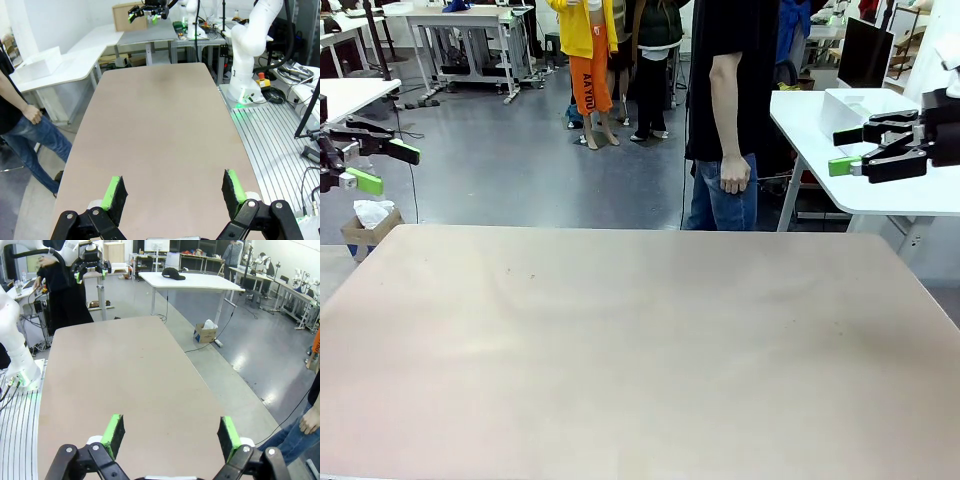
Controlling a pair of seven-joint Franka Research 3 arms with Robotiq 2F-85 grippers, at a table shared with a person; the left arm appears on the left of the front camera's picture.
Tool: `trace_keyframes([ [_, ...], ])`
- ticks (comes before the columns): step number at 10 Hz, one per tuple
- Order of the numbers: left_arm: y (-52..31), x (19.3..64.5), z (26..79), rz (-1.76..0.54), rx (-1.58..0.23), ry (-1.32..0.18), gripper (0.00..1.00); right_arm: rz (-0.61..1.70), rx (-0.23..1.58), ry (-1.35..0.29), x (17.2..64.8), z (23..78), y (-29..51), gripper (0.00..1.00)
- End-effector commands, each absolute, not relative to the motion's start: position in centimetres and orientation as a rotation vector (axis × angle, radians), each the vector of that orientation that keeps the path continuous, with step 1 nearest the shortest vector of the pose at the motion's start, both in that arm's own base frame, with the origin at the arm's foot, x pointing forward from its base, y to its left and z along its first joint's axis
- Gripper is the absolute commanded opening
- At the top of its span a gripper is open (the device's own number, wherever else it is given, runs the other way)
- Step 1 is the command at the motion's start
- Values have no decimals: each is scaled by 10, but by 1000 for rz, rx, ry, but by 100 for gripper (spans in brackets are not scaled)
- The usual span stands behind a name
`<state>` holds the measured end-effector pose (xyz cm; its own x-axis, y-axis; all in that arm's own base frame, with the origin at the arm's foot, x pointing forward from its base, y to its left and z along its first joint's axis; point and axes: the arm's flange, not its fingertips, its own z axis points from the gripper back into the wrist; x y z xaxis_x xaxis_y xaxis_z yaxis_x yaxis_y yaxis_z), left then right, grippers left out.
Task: Stack the cups and store them in the basket.
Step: Place the stack of Reusable plastic cups into the Pantry Basket.
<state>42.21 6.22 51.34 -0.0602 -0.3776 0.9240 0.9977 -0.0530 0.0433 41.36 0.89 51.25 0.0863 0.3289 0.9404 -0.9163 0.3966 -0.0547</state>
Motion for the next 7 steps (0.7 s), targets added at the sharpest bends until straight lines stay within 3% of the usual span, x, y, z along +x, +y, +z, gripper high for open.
trace_keyframes([
  [1, 61, 420, 516, -1436, -932, -925, 100, 1021, 683, -1132, 415, 514, 11, 100],
  [7, 61, 420, 516, -1436, -932, -925, 100, 1021, 683, -1132, 415, 514, 11, 100],
])
